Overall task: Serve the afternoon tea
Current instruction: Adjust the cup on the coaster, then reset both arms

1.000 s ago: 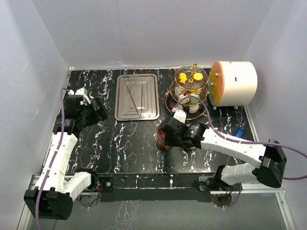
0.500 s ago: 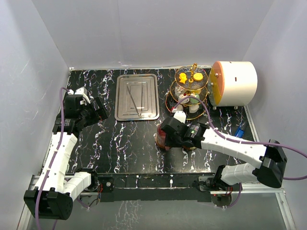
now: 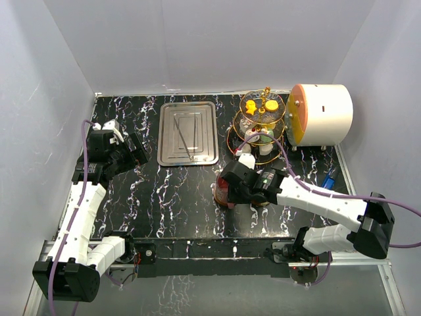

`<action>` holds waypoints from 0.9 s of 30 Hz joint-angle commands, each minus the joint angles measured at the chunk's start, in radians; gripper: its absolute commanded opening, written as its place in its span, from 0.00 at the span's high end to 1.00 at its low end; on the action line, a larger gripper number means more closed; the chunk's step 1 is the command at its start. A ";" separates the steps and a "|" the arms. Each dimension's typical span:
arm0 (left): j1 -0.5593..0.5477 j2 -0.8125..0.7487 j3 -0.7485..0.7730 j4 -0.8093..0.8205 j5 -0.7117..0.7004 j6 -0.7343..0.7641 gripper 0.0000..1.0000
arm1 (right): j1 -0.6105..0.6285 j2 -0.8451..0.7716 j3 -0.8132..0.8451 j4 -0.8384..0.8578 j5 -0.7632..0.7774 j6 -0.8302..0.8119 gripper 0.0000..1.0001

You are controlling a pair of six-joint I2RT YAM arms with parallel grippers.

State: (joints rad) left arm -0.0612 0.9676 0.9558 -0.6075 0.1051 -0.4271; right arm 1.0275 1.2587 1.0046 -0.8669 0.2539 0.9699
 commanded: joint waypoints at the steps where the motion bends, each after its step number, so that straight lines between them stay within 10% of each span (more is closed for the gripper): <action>1: -0.003 -0.014 0.039 -0.014 0.003 0.002 0.01 | 0.006 -0.038 -0.021 -0.014 -0.029 0.003 0.75; 27: -0.004 -0.032 0.129 -0.042 -0.035 -0.009 0.01 | 0.005 -0.250 0.116 0.064 0.336 -0.229 0.29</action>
State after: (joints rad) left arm -0.0612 0.9653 1.0359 -0.6296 0.0910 -0.4313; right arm 1.0275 1.0351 1.0729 -0.8661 0.4603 0.8211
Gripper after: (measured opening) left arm 0.986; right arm 0.701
